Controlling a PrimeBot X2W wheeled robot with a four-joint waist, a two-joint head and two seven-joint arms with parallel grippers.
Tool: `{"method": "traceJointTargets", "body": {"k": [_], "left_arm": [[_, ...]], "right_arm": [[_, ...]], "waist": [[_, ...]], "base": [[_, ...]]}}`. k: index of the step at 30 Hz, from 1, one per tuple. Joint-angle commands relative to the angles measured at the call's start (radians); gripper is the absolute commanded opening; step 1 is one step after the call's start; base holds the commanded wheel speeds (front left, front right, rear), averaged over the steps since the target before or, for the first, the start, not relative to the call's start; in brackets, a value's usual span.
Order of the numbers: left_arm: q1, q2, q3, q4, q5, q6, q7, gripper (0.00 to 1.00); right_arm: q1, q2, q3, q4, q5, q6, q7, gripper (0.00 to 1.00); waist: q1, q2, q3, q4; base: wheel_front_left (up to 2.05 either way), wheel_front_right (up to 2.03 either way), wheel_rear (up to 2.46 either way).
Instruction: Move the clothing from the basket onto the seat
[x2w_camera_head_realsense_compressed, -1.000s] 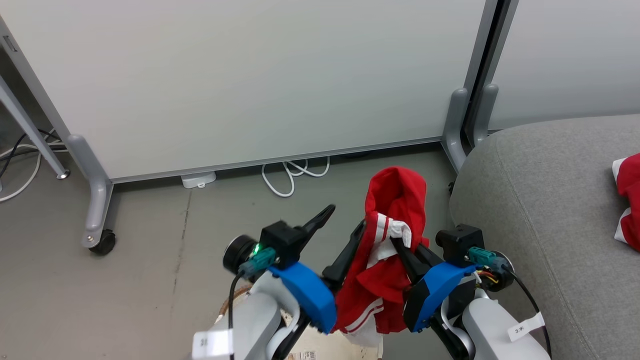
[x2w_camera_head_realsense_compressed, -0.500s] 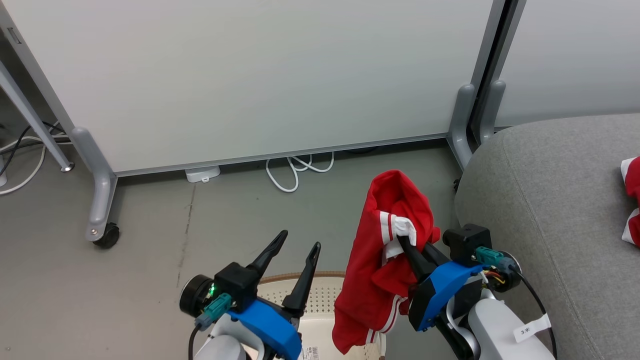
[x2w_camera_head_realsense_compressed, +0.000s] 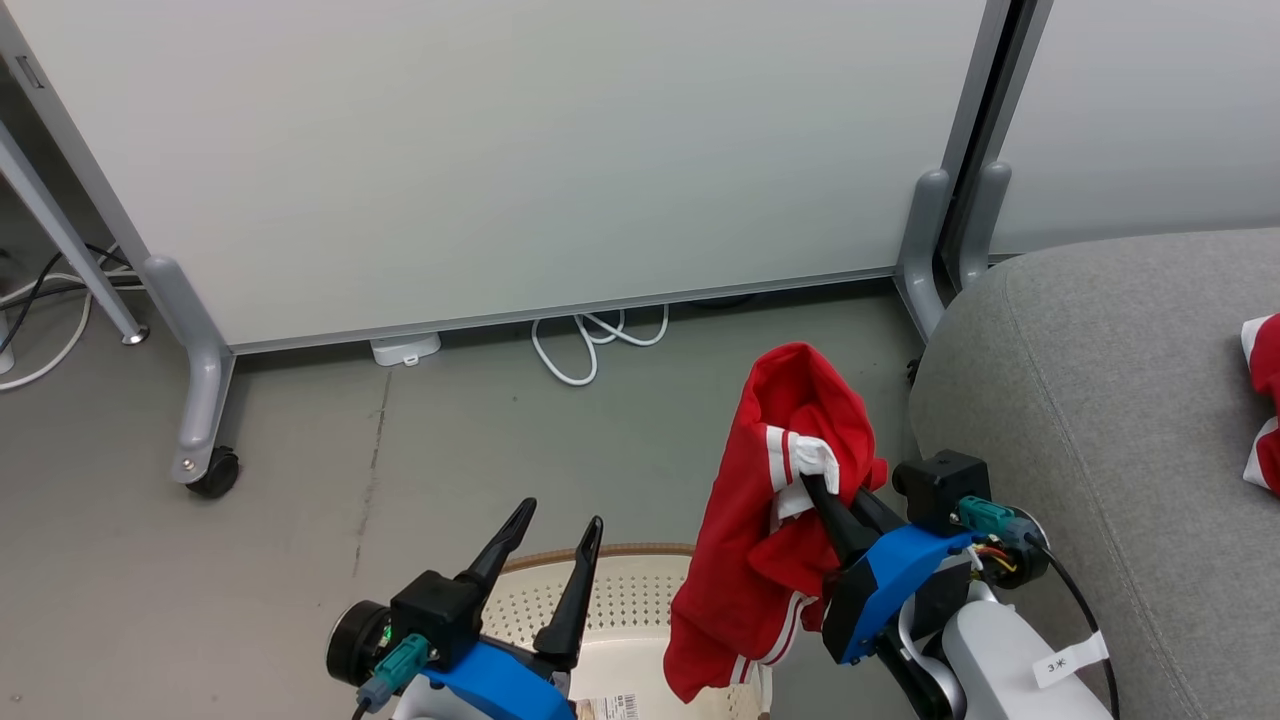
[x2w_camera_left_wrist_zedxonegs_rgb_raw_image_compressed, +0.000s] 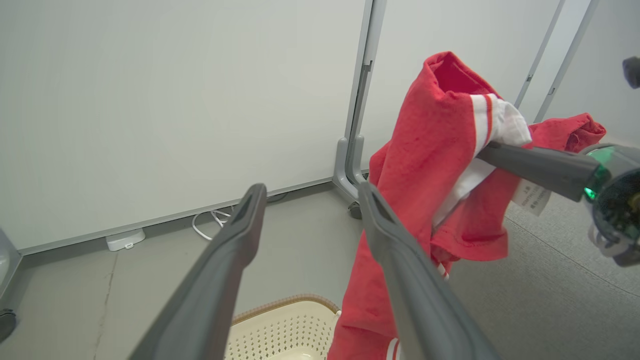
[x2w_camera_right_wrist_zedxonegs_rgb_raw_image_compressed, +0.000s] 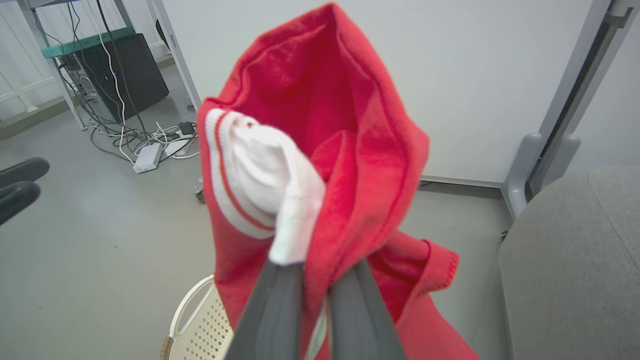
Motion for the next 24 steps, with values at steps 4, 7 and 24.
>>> {"method": "traceJointTargets", "body": {"k": [4, 7, 24], "left_arm": [[0.008, -0.003, 0.008, 0.004, 0.004, -0.003, -0.003, 1.0], [0.009, -0.003, 0.012, 0.005, 0.005, -0.003, -0.003, 1.0], [0.004, -0.009, 0.022, -0.01, 0.014, -0.003, -0.003, 1.0]], "right_arm": [[0.013, -0.002, -0.003, -0.01, -0.003, 0.0, 0.001, 0.0], [0.014, -0.002, -0.001, -0.013, -0.003, 0.0, 0.002, 0.0], [0.012, -0.001, -0.022, -0.017, -0.008, 0.0, 0.001, 0.0]], "waist": [[0.0, 0.0, 0.001, -0.003], [0.0, 0.0, 0.002, -0.01], [0.0, 0.0, 0.022, -0.208]], "base": [[0.0, 0.0, 0.0], [0.0, 0.0, 0.0], [0.0, 0.0, 0.0]]}}
